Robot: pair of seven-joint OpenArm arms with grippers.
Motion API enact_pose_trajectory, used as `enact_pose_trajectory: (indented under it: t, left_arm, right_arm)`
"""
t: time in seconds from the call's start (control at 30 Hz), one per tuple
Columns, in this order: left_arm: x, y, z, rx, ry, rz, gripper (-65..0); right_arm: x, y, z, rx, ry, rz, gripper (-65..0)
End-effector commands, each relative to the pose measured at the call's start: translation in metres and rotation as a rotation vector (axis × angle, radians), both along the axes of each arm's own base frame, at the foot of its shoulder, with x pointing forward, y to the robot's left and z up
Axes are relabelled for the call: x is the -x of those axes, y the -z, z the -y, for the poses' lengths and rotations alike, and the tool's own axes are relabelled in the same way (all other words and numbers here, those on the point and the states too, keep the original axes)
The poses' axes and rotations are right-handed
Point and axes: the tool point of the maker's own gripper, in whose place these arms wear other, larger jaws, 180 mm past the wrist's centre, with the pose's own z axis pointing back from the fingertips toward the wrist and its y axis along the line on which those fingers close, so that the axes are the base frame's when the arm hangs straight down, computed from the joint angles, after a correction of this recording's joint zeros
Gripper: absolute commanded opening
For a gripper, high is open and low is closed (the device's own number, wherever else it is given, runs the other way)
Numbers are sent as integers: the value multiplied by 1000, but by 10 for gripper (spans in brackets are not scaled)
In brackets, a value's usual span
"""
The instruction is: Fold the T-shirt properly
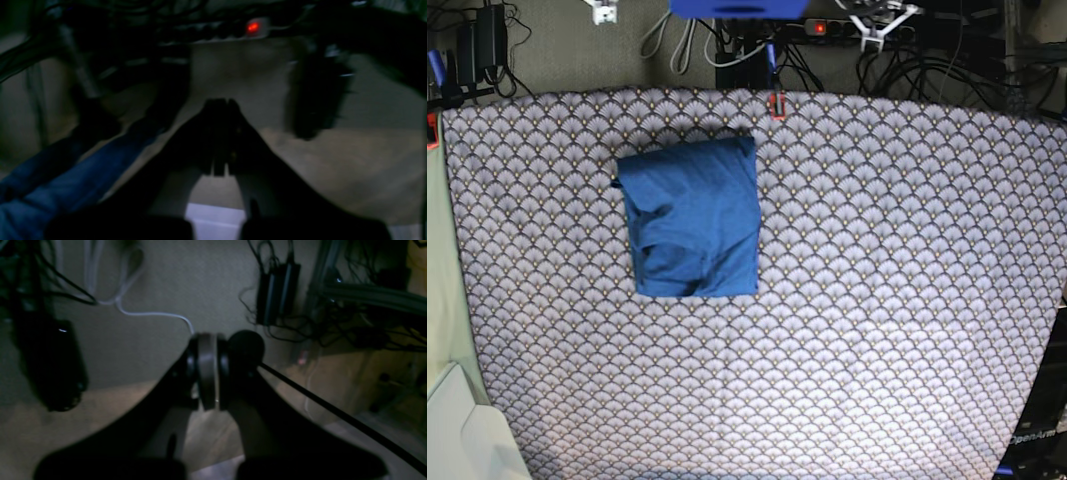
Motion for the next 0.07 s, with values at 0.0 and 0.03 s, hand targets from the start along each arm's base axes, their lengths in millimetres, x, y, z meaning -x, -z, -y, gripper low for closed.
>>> enact_pose_trajectory:
  t: [0.0,0.03]
  left_arm:
    - [3,-1,-6,-17,2,-3,-650]
    - [-1,-1,-6,-17,2,2,-650]
  right_arm:
    - [3,-5,12,48,-5,2,-650]
    - [3,-5,13,55,-8,3,-650]
